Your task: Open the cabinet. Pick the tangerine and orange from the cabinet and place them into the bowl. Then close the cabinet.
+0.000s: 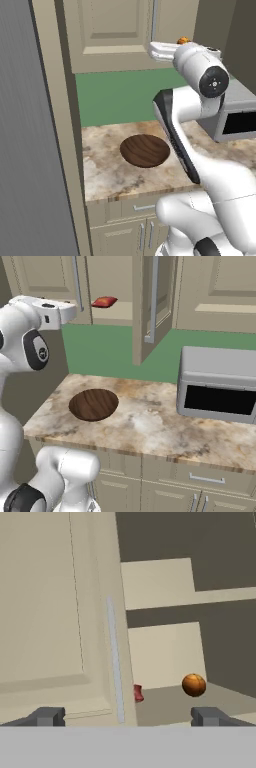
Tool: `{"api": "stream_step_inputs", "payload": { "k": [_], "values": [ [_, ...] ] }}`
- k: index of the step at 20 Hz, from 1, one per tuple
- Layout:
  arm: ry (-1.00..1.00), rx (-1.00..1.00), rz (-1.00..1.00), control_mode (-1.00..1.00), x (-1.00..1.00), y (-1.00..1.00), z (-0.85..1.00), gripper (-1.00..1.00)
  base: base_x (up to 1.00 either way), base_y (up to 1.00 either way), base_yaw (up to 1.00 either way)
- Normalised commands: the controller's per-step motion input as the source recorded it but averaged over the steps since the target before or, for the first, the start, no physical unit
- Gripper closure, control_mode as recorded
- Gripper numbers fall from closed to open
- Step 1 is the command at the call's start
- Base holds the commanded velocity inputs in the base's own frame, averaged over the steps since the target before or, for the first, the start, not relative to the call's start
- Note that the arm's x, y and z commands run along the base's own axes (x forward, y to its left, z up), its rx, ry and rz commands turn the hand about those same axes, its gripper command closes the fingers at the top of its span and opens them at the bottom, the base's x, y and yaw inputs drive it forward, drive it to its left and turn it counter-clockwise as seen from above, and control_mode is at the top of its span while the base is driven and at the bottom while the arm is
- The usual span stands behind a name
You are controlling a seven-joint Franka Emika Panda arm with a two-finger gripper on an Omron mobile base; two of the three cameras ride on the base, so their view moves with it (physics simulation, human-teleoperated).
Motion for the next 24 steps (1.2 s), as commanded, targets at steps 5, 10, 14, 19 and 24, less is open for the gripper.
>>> {"api": "stream_step_inputs", "payload": {
  "k": [5,10,14,19,24],
  "values": [
    [0.05,0.0,0.05,-1.0,0.58,0.0,0.0,-1.0,0.0,0.0,0.0],
    [0.0,0.0,0.04,-1.0,0.42,0.0,-0.06,-1.0,0.0,0.0,0.0],
    [0.0,0.0,0.03,-1.0,0.45,0.0,-0.21,-1.0,0.0,0.0,0.0],
    [0.0,0.0,0.01,-1.0,0.6,0.0,-0.16,-1.0,0.0,0.0,0.0],
    [0.01,0.0,0.0,-1.0,0.81,0.19,-0.06,-1.0,0.0,0.0,0.0]
  ]
}}
